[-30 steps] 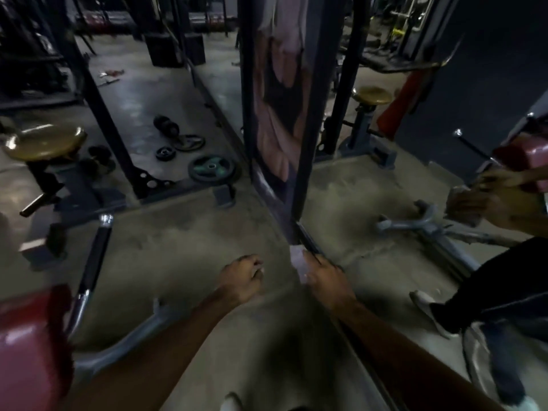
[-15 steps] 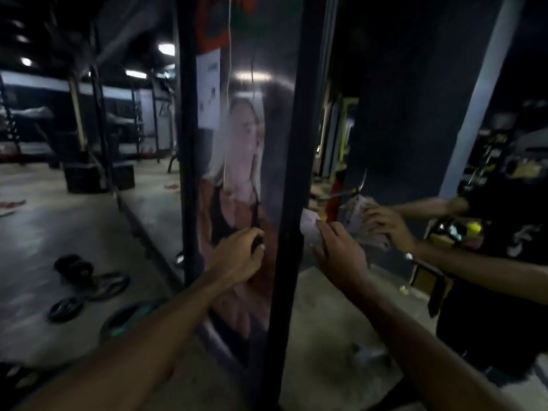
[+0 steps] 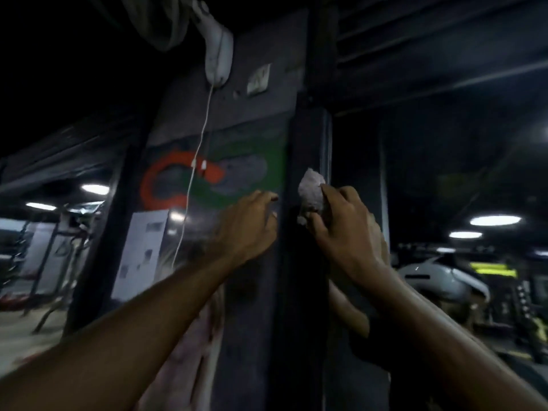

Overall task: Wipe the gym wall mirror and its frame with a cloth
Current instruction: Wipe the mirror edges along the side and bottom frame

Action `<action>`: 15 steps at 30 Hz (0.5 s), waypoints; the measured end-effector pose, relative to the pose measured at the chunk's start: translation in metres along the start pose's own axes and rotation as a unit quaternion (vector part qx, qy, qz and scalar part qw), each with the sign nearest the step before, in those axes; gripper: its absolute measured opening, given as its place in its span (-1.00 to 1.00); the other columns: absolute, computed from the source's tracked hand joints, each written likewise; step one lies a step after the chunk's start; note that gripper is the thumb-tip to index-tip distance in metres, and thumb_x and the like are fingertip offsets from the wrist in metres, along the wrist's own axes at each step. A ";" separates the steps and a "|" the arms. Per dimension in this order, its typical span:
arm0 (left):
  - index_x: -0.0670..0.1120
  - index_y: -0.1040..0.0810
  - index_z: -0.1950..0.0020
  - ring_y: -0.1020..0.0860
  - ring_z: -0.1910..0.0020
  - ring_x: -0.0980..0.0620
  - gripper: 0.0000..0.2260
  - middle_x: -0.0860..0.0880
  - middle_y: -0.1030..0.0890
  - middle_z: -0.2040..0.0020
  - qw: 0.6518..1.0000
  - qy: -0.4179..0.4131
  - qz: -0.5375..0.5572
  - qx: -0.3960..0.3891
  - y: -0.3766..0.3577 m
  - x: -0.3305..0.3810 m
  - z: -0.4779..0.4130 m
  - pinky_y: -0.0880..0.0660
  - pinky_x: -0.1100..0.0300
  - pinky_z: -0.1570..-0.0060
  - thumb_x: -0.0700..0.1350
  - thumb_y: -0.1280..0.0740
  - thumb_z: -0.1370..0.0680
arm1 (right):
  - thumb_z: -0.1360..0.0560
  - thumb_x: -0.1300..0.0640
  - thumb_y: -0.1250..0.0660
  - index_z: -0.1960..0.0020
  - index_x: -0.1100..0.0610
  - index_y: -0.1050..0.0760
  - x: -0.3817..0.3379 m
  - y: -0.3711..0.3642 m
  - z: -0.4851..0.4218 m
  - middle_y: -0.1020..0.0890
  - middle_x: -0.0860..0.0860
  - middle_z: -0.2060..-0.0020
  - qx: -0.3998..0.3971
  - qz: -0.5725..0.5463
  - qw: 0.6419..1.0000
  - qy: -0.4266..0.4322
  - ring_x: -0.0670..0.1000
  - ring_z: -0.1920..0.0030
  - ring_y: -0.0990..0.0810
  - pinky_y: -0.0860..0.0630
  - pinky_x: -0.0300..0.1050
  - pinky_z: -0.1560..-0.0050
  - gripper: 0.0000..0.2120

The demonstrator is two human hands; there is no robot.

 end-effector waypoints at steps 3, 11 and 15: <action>-0.11 -0.52 -0.38 -0.53 -0.29 -0.18 -0.54 -0.11 -0.58 -0.33 0.998 -0.045 0.028 0.037 0.002 0.004 -0.060 -0.45 -0.07 -0.30 0.00 -0.20 -0.52 | -0.55 -0.11 -0.38 -0.38 -0.01 -0.45 -0.002 0.018 -0.048 -0.52 0.02 -0.12 0.073 0.027 0.997 -0.014 0.12 0.02 -0.60 -0.50 -0.01 0.13 -0.56; -0.13 -0.35 -0.48 -0.40 -0.40 -0.19 -0.55 -0.14 -0.43 -0.43 0.990 -0.131 0.030 0.031 -0.005 0.028 -0.180 -0.38 -0.08 -0.35 0.06 -0.23 -0.65 | -0.53 -0.09 -0.40 -0.30 0.06 -0.49 0.003 0.050 -0.159 -0.56 0.08 -0.15 0.144 0.147 0.978 -0.019 0.22 -0.09 -0.60 -0.55 0.08 0.01 -0.59; -0.13 -0.38 -0.42 -0.42 -0.37 -0.21 -0.56 -0.15 -0.40 -0.38 0.988 -0.152 0.007 0.013 -0.019 0.036 -0.202 -0.39 -0.07 -0.33 0.07 -0.26 -0.62 | -0.51 -0.03 -0.44 -0.31 0.07 -0.46 0.004 0.054 -0.196 -0.60 0.09 -0.17 0.142 0.192 0.971 -0.017 0.22 -0.14 -0.59 -0.46 -0.01 0.08 -0.58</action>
Point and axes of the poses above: each hand's wrist, its own z-axis away from the middle knuckle, its own y-axis out of the back of the hand, x = y × z, the point moved 8 cm from there along -z, towards the middle knuckle
